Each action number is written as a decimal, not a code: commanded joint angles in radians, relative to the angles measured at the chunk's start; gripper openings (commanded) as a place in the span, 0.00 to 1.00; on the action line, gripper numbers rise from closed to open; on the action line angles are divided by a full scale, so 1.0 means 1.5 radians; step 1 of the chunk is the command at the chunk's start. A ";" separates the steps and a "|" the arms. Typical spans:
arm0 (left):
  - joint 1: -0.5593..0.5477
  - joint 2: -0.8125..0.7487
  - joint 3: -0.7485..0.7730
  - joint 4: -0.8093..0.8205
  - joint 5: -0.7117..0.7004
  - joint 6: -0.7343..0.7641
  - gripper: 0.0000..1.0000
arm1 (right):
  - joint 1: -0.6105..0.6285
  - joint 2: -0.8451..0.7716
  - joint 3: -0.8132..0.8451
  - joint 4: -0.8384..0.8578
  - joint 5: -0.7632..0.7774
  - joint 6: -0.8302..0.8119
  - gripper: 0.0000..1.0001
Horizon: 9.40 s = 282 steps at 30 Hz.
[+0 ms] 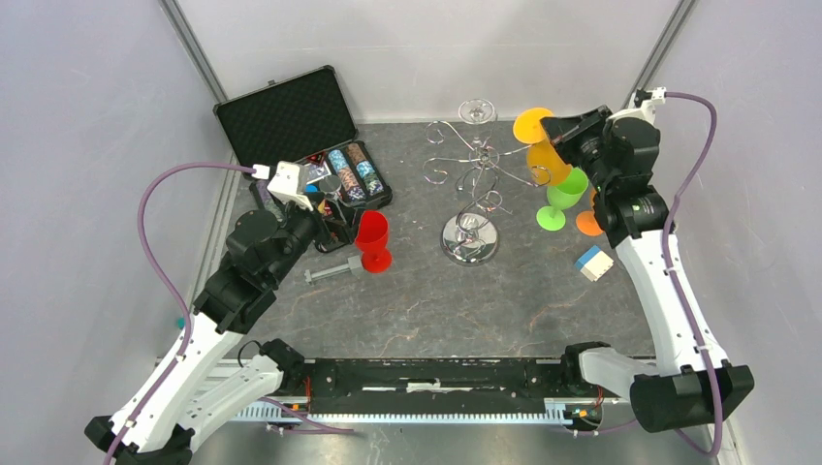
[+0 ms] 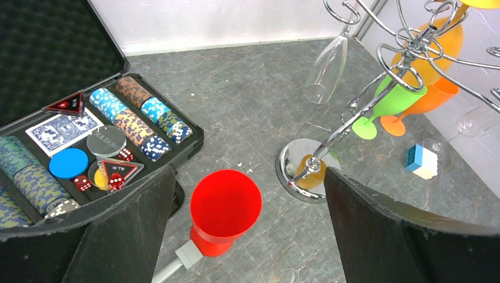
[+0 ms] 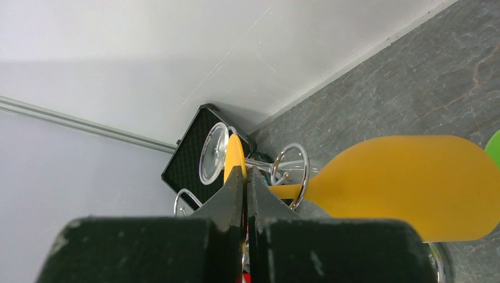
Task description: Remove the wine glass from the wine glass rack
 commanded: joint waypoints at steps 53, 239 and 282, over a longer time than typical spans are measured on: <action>0.002 -0.009 0.053 -0.001 0.028 -0.004 1.00 | -0.001 -0.023 -0.084 0.479 -0.043 0.002 0.00; -0.085 0.253 0.172 -0.545 0.079 -0.020 0.02 | 0.000 -0.286 -0.235 0.294 -0.011 0.073 0.72; -0.085 0.125 0.248 -0.412 0.033 0.026 0.98 | 0.040 0.048 0.101 0.039 -0.145 -0.016 0.40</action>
